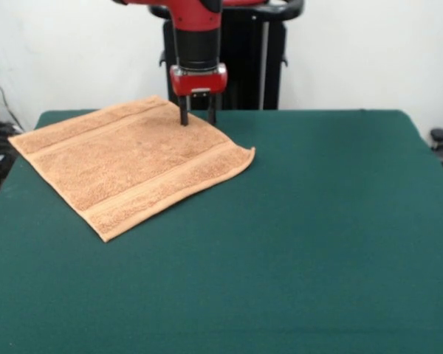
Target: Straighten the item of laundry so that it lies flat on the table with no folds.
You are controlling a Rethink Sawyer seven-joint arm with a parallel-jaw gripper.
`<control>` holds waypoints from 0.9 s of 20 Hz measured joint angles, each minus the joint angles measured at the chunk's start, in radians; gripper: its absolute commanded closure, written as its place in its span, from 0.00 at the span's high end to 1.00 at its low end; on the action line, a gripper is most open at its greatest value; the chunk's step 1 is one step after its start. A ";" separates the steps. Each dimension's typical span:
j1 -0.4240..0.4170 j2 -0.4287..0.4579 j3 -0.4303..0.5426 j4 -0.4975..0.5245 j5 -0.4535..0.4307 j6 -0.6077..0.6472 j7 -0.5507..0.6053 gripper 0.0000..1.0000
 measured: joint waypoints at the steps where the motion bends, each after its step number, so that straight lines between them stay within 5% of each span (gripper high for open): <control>1: -0.002 0.000 0.001 0.000 0.000 0.000 0.000 1.00; 8: -0.033 -0.032 0.016 0.019 0.000 0.024 0.000 1.00; 18: -0.072 -0.224 0.042 0.085 0.004 0.240 0.000 1.00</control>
